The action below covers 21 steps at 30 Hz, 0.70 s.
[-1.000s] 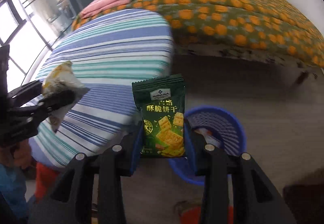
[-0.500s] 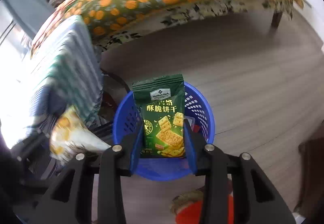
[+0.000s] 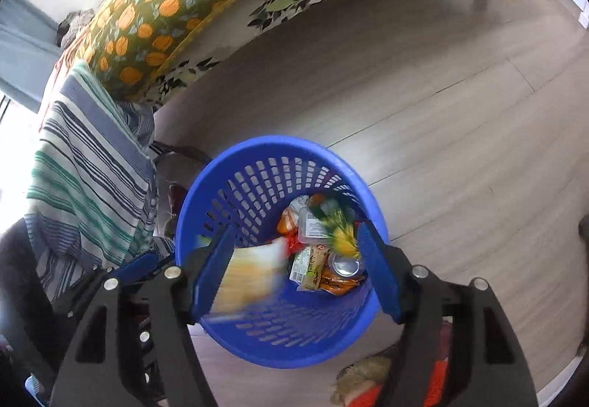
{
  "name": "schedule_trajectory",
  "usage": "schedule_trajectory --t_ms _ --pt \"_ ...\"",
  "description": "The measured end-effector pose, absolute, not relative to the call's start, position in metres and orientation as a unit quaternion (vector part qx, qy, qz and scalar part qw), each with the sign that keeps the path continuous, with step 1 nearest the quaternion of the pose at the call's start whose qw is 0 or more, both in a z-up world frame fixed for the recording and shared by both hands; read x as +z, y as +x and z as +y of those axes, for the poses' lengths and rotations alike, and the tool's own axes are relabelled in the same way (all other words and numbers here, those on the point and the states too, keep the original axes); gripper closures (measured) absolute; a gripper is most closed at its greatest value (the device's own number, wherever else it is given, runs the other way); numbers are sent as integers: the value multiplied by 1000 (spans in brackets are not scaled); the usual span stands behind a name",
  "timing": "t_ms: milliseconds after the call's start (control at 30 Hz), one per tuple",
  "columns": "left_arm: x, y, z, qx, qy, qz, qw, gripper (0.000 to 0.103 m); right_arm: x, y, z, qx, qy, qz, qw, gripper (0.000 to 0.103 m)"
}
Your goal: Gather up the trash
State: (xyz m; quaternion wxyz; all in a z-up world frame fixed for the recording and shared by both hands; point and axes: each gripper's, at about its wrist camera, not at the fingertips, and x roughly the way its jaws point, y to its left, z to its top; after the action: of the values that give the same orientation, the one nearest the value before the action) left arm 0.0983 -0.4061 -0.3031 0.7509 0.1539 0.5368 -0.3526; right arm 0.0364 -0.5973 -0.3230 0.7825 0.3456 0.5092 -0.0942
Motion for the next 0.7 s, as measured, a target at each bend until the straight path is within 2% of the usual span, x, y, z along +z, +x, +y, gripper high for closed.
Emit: schedule_trajectory --t_ms 67,133,233,267,433,600,700 --pt "-294 93 -402 -351 153 522 762 21 -314 31 -599 -106 342 501 788 25" --pt "-278 84 -396 -358 144 507 771 19 -298 21 -600 -119 338 488 796 13" --pt "-245 65 -380 -364 126 474 792 10 -274 5 -594 -137 331 473 805 5" --pt "-233 58 -374 -365 121 460 800 5 -267 -1 -592 -141 330 469 807 4" --pt "-185 19 -348 -388 119 408 818 5 -226 -42 -566 -153 308 427 836 4" --pt "-169 -8 -335 -365 151 368 842 5 -193 -74 -530 -165 240 392 873 5" --pt "-166 -13 -328 -366 142 378 839 5 -187 -82 -511 -196 188 400 875 5"
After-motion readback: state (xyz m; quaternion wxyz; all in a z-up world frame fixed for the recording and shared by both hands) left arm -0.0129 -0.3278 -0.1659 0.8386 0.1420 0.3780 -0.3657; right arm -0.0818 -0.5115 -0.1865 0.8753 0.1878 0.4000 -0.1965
